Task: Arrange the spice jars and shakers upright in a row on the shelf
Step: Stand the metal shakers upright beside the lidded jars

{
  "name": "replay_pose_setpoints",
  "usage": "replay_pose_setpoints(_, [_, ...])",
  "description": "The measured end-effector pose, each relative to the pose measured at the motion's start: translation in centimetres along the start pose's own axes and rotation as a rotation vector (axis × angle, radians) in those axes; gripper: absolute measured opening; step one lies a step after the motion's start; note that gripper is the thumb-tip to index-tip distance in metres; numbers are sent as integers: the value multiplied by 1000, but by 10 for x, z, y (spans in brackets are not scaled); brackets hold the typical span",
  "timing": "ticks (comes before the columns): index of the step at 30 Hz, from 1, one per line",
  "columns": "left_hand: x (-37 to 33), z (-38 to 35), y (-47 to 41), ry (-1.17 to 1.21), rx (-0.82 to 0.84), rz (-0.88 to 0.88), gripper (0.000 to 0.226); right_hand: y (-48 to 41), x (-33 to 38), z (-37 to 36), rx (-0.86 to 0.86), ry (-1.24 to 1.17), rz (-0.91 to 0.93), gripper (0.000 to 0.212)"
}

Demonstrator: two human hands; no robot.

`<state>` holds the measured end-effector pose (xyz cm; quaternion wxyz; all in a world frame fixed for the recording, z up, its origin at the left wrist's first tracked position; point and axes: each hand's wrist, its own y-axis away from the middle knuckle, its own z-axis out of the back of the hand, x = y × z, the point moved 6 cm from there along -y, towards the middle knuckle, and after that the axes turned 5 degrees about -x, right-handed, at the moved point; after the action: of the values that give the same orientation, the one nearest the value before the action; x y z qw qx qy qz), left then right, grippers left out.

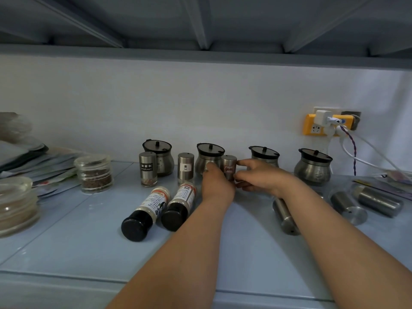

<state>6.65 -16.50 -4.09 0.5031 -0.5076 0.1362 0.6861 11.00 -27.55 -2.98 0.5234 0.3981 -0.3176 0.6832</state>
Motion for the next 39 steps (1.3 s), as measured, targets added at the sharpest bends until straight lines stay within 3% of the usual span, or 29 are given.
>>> replay_pose_setpoints(3, [-14, 9, 8, 54, -78, -54, 51, 8, 10, 10, -89, 38, 34, 59])
replay_pose_setpoints(7, [-34, 22, 21, 61, -236, -255, 51, 14, 17, 19, -170, 42, 66, 54])
replay_pose_setpoints(11, [-44, 20, 25, 20, -218, -404, 41, 17, 21, 25, -228, 56, 116, 48])
replay_pose_setpoints(15, [-48, 3, 27, -1, -58, -495, 35, 23, 24, 34, -321, -51, 158, 39])
replay_pose_setpoints(19, [-48, -10, 26, -21, 31, -548, 35, 28, 25, 52, -414, 1, 199, 31])
replay_pose_setpoints(28, [-49, -27, 35, 227, 312, -449, 26, 50, -2, 77, -474, -105, 230, 24])
replay_pose_setpoints(33, [-51, -30, 51, 245, 611, -419, 54, 55, -9, 81, -462, -90, 204, 25])
replay_pose_setpoints(39, [-45, -32, 60, 205, 816, -384, 87, 57, -11, 79, -442, -84, 186, 24])
